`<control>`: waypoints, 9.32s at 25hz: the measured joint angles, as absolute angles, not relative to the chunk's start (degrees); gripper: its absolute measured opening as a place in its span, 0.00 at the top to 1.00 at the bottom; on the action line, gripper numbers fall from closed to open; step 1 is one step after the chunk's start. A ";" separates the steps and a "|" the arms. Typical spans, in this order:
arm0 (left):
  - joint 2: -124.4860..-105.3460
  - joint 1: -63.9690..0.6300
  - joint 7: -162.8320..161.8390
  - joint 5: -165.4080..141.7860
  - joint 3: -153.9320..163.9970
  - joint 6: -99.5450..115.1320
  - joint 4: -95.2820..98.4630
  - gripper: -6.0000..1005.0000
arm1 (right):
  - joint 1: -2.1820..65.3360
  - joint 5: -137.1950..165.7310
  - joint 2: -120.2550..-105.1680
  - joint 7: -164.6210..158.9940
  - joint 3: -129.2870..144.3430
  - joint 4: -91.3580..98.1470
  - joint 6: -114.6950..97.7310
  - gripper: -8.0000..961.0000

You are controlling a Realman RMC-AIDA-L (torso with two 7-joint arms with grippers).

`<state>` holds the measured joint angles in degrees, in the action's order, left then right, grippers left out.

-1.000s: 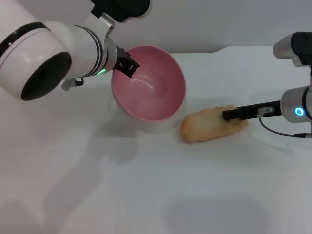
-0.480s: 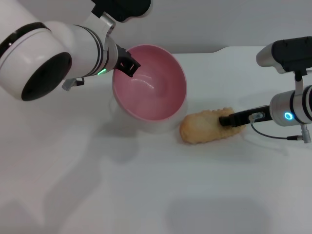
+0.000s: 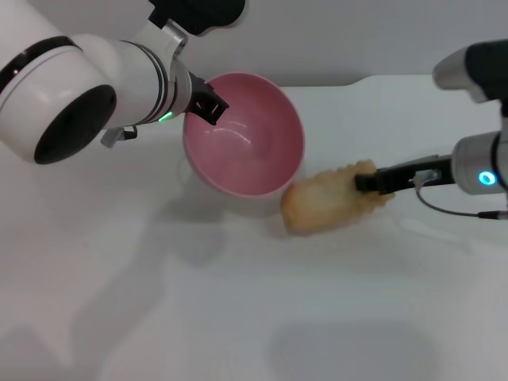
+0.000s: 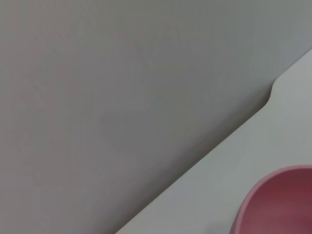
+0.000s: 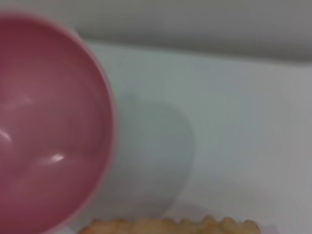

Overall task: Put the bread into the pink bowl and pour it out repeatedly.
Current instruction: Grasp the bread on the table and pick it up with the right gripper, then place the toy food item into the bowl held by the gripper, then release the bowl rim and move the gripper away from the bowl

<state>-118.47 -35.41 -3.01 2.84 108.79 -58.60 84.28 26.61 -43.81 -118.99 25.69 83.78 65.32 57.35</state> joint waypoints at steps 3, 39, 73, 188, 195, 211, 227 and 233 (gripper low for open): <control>-118.47 -35.42 -3.03 2.84 108.50 -58.60 84.23 0.94 | 23.43 -43.90 -118.96 24.30 83.96 73.24 59.69 0.62; -118.32 -35.06 -3.19 8.78 110.39 -60.75 84.00 0.94 | 14.19 -45.91 -119.09 19.69 84.01 99.73 65.43 0.98; -118.31 -35.56 -2.02 4.13 108.53 -61.89 85.16 0.94 | 16.24 -51.42 -118.96 21.29 86.42 74.02 59.58 0.26; -118.74 -37.09 -2.06 16.70 113.72 -56.02 83.51 0.93 | 24.20 -44.02 -118.88 14.92 89.46 92.72 61.09 0.86; -118.74 -37.09 -2.03 16.78 113.72 -55.82 83.51 0.93 | 24.76 -43.90 -118.86 17.21 91.13 91.87 60.19 0.86; -118.63 -37.22 -2.02 16.62 112.70 -55.36 81.41 0.93 | 23.47 -44.14 -118.93 18.51 93.46 93.08 58.67 0.47; -118.59 -38.07 -1.98 19.85 110.96 -54.43 78.32 0.93 | 9.25 -43.77 -119.33 26.98 92.65 105.75 41.98 0.46; -118.53 -38.37 -2.04 22.81 109.70 -56.74 77.41 0.93 | 5.44 -43.76 -119.52 37.47 94.84 102.12 26.73 0.46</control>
